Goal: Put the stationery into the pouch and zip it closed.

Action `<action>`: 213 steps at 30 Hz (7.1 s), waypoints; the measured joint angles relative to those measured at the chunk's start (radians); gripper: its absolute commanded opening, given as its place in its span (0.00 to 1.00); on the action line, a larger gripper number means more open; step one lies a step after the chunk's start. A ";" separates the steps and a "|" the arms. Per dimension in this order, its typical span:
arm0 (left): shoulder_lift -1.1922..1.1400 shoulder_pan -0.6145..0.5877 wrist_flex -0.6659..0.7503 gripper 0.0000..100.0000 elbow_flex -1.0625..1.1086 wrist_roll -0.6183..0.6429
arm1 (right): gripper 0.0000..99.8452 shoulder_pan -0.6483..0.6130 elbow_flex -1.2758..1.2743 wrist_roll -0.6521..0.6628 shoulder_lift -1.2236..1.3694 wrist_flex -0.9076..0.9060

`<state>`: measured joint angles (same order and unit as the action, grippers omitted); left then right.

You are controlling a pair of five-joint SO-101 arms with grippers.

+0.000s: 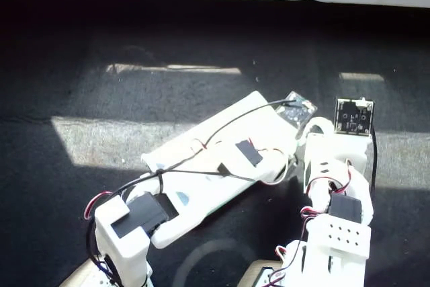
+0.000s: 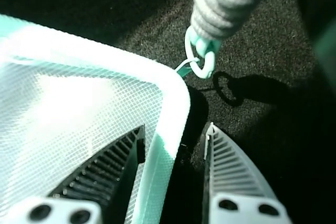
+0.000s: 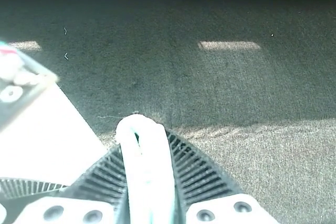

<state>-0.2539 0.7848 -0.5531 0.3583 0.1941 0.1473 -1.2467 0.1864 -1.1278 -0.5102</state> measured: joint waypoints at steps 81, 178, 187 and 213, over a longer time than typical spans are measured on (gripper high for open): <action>0.838 -0.321 -0.155 0.16 0.054 -0.150 | 0.01 -0.393 1.562 0.158 0.488 -0.520; 0.651 -0.256 -0.290 0.17 -0.141 -0.009 | 0.01 -0.391 1.633 0.239 0.605 -0.523; 0.760 -0.176 -0.339 0.19 -0.143 -0.011 | 0.01 -0.391 1.633 0.239 0.605 -0.523; 0.674 -0.167 -0.341 0.19 -0.199 -0.011 | 0.01 -0.388 1.633 0.239 0.605 -0.525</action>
<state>0.4196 0.6176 -0.8938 0.1588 0.1834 -0.2409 0.3859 0.4258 -0.5232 -1.0349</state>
